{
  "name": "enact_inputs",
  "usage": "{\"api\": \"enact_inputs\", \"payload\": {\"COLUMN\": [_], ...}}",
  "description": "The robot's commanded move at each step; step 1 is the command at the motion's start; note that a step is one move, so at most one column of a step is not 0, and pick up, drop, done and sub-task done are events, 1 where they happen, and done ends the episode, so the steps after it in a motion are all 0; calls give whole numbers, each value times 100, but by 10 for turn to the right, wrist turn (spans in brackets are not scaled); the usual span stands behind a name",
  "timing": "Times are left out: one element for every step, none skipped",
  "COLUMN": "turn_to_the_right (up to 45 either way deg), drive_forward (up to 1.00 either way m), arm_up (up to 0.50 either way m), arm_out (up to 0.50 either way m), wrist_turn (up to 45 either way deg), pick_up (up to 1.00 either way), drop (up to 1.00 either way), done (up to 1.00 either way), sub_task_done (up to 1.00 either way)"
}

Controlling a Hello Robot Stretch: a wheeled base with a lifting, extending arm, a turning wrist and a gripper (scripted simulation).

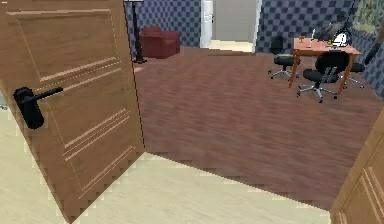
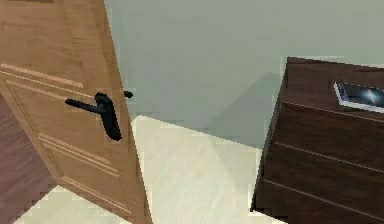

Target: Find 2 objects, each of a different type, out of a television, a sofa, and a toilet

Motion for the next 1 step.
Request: {"api": "enact_inputs", "payload": {"turn_to_the_right": [30], "drive_forward": [0], "arm_up": [0], "arm_out": [0], "wrist_turn": [0], "pick_up": [0], "drop": [0], "done": [0], "sub_task_done": [0]}}
